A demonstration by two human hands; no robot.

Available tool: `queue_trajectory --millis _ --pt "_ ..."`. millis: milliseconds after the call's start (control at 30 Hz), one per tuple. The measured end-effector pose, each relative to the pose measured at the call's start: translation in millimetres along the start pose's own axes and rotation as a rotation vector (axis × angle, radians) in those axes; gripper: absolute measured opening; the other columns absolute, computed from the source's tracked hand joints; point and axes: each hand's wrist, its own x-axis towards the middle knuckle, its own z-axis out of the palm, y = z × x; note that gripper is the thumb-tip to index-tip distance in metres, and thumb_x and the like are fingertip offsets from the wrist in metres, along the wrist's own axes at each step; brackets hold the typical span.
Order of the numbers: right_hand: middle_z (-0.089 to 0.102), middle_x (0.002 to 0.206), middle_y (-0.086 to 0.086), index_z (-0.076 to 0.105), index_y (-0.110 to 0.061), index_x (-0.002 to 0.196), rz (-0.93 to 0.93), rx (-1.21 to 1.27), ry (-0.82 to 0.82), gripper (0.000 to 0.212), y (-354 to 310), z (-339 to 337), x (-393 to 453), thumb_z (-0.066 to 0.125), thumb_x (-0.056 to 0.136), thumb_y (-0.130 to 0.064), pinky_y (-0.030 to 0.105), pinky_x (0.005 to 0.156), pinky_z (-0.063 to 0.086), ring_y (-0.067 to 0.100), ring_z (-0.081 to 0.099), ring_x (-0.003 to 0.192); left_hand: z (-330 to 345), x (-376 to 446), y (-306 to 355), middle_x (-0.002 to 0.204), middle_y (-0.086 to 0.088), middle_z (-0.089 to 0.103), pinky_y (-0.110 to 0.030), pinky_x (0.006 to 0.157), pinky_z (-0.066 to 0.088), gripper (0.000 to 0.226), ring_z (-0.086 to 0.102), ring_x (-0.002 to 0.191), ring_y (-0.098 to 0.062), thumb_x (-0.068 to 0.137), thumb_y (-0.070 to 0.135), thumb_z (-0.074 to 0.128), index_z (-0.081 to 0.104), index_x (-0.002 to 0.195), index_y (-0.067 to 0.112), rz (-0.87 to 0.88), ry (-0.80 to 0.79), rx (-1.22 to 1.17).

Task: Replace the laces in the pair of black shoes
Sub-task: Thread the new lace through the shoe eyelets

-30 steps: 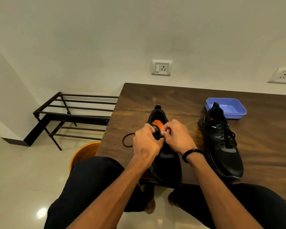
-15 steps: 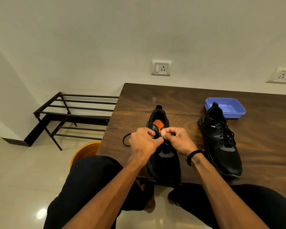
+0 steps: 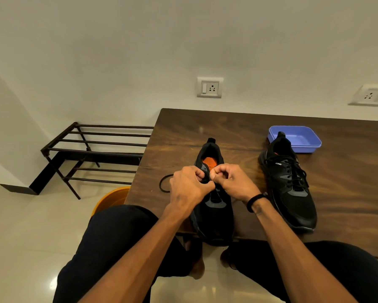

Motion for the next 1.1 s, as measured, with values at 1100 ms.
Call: queue_trajectory --millis 1100 --pt "0.049 0.115 -0.004 0.057 -0.038 0.135 -0.062 -0.616 -0.014 0.052 -13 -19 -20 0.075 0.089 -0.051 0.038 0.09 0.055 0.018 0.058 0.103 -69 71 -40 0.1 0.013 0.066 -0.021 0.084 0.048 0.016 0.062 0.09 -0.004 0.101 0.034 0.063 0.066 0.109 0.02 0.169 -0.023 -0.051"
